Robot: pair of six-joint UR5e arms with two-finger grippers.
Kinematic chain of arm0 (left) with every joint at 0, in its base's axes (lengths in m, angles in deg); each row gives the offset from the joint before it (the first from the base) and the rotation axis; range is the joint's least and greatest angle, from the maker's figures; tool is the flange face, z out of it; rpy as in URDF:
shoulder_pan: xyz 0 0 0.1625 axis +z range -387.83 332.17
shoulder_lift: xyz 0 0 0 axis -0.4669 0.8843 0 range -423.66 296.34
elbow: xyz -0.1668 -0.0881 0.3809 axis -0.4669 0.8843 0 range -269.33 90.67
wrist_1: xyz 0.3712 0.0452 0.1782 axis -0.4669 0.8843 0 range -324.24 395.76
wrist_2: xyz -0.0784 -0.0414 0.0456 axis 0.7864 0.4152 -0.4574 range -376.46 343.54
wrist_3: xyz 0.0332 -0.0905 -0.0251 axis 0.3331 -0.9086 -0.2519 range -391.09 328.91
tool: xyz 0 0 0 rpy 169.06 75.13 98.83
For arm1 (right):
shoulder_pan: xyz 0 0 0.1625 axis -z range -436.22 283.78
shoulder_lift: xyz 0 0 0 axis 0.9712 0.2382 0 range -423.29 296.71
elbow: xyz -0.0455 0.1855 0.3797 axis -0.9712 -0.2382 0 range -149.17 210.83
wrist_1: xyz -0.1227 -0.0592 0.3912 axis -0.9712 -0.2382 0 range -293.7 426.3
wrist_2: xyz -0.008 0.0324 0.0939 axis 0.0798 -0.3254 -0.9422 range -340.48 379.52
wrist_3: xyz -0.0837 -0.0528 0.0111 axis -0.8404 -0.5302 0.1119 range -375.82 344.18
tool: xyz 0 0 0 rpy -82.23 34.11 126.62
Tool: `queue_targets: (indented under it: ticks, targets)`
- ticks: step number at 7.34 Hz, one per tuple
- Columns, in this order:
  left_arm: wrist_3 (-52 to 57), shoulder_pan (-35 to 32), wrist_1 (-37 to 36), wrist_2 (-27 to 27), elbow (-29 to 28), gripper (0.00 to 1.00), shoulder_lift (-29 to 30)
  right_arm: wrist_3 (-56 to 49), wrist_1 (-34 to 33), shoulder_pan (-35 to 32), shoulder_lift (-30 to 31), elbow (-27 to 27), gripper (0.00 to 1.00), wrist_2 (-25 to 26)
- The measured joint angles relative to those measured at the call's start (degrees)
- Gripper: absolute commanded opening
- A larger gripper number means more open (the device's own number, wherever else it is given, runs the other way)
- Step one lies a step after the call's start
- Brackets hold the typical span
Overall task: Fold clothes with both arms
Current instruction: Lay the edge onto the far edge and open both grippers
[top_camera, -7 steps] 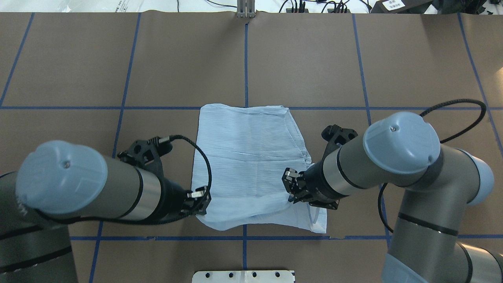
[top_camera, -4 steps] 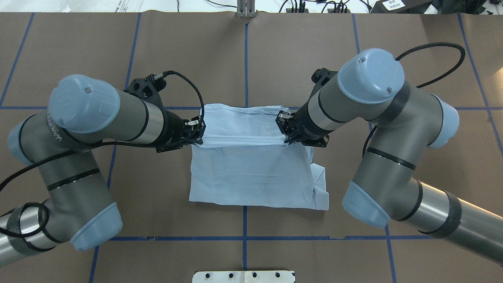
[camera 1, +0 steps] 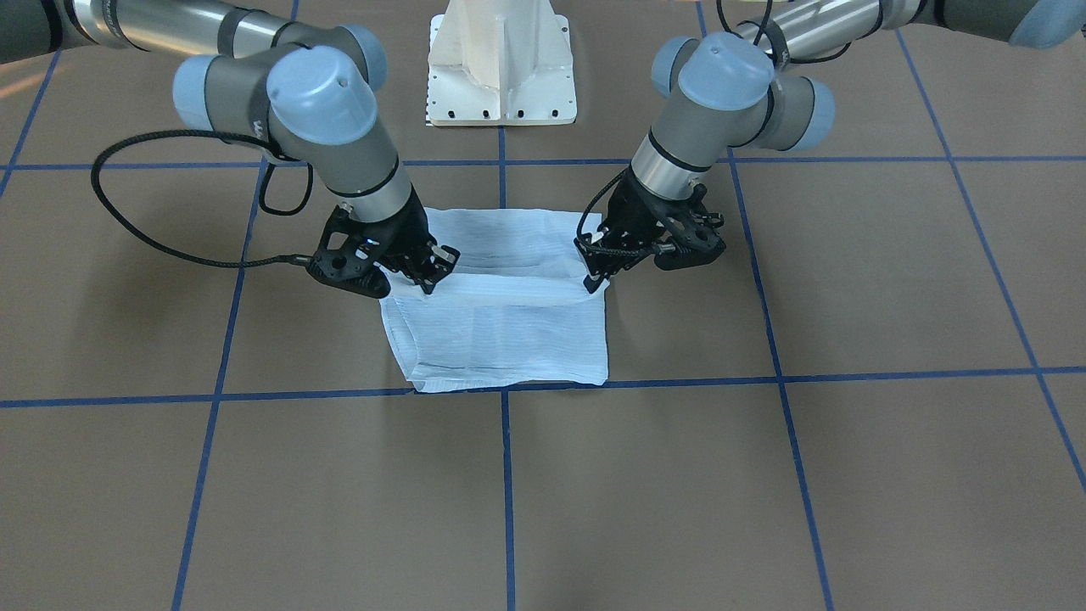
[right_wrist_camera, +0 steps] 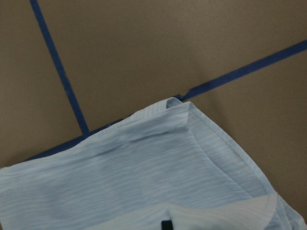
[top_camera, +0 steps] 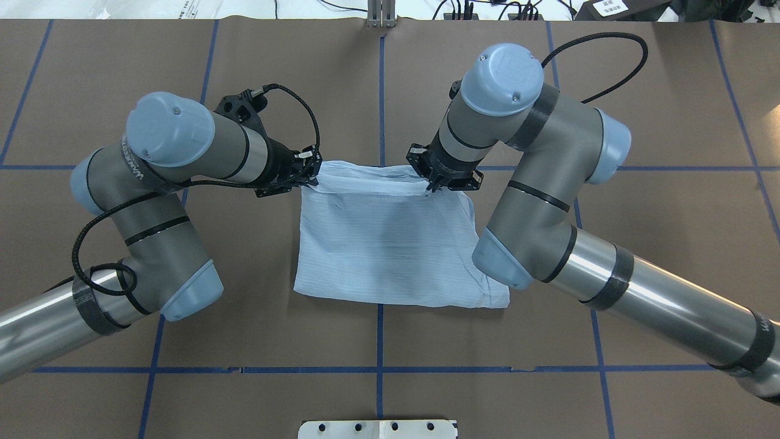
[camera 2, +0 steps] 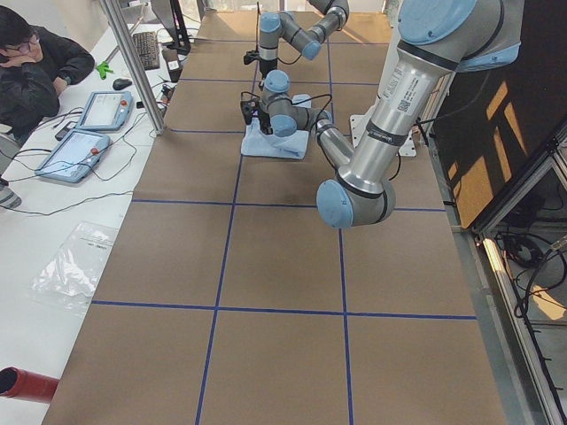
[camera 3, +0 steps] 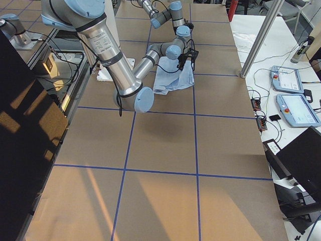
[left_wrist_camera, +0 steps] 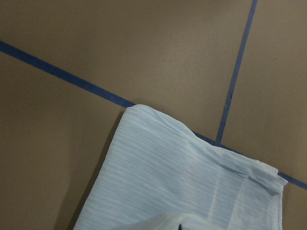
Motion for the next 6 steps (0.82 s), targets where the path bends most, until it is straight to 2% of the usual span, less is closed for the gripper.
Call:
queue_targets:
  ticks: [2, 3, 4, 5, 6]
  targets:
    - [0.5, -1.3, 1.4, 0.0, -3.5, 0.00, 1.3, -0.1, 4.0, -0.1, -2.4, -6.1, 0.00, 0.0]
    - [0.6, -1.5, 2.8, 0.0, -5.2, 0.00, 1.8, -0.1, 5.2, -0.2, -2.8, -7.4, 0.00, 0.0]
    - [0.6, -1.5, 4.0, 0.0, -6.6, 0.00, 2.2, 0.0, 5.9, -0.3, -3.0, -8.0, 0.33, 0.0]
    - [0.5, -1.6, 4.8, 0.0, -7.5, 0.74, 2.5, 0.0, 6.2, -0.6, -3.0, -8.2, 0.99, 0.0]
    - [0.1, -1.6, 5.1, 0.0, -7.9, 1.00, 2.7, 0.0, 6.4, -0.9, -3.0, -8.3, 1.00, 0.0]
